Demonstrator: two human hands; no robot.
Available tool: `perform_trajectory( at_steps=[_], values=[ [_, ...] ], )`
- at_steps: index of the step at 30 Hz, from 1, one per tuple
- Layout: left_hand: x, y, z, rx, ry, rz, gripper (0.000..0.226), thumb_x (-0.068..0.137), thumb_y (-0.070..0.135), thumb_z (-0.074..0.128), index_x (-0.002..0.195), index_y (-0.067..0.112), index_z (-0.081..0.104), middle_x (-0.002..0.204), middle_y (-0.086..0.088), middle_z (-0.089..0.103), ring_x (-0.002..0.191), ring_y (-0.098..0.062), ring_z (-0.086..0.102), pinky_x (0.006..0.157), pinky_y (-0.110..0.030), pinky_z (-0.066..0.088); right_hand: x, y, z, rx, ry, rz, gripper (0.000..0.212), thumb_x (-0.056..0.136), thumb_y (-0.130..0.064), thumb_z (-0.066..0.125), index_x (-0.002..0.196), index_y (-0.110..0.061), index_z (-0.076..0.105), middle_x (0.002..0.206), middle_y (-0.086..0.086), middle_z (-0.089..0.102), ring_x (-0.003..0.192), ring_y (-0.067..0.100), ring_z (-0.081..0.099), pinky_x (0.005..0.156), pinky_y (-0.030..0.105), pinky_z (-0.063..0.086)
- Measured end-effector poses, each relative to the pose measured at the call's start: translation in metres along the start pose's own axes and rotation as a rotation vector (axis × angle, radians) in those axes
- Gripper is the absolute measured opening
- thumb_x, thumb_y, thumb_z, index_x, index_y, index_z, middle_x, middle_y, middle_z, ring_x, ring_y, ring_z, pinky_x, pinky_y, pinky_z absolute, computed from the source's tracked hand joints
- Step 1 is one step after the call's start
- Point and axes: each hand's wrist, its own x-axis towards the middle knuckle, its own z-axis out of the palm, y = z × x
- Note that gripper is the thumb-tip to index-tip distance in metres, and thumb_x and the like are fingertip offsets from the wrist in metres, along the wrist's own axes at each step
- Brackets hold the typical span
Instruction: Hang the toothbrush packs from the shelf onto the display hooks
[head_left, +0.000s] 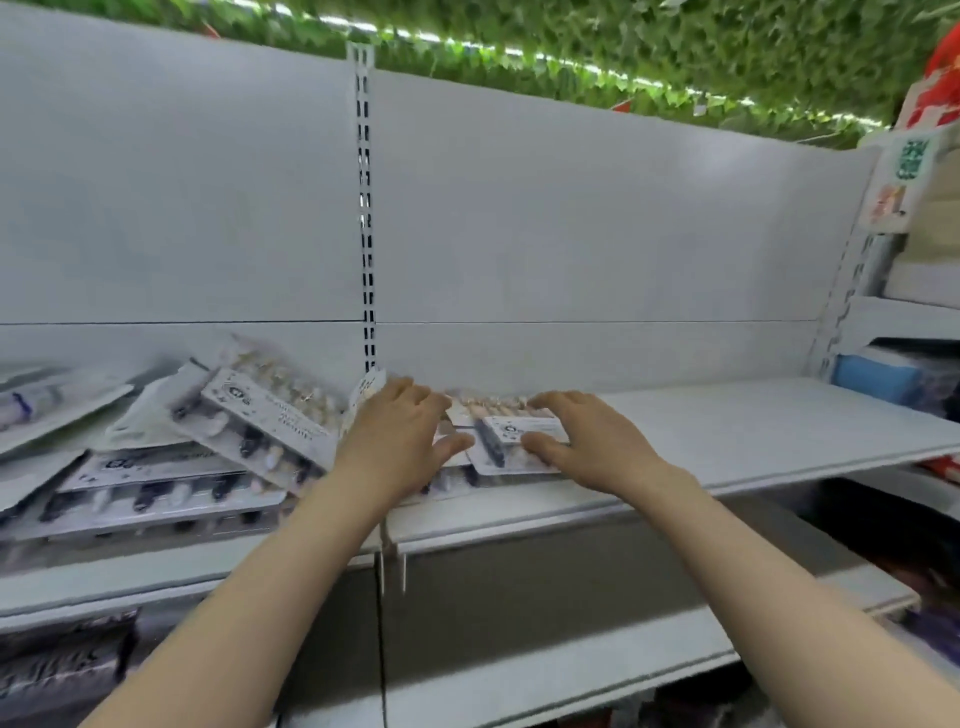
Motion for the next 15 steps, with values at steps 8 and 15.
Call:
perform_trajectory(
  at_steps=[8,15],
  values=[
    [0.005,0.016,0.017,0.101,-0.040,-0.130,0.061,0.092,0.072,0.033,0.138,0.036,0.052,0.145,0.009,0.053,0.145,-0.018,0.027,0.119,-0.044,0.013,0.028,0.028,0.025,0.188,-0.098,0.020,0.068,0.088,-0.069,0.053,0.145,-0.033,0.042,0.147,-0.006,0.048,0.133,0.018,0.045,0.099,0.037,0.040],
    [0.002,0.027,0.034,-0.089,-0.071,-0.083,0.058,0.089,0.072,0.039,0.129,0.036,0.060,0.127,0.006,0.064,0.118,-0.017,0.053,0.100,-0.036,0.039,0.031,0.032,0.037,0.330,-0.050,0.064,0.069,0.078,-0.074,0.060,0.135,-0.036,0.054,0.131,-0.003,0.061,0.122,0.017,0.055,0.097,0.036,0.046]
  ],
)
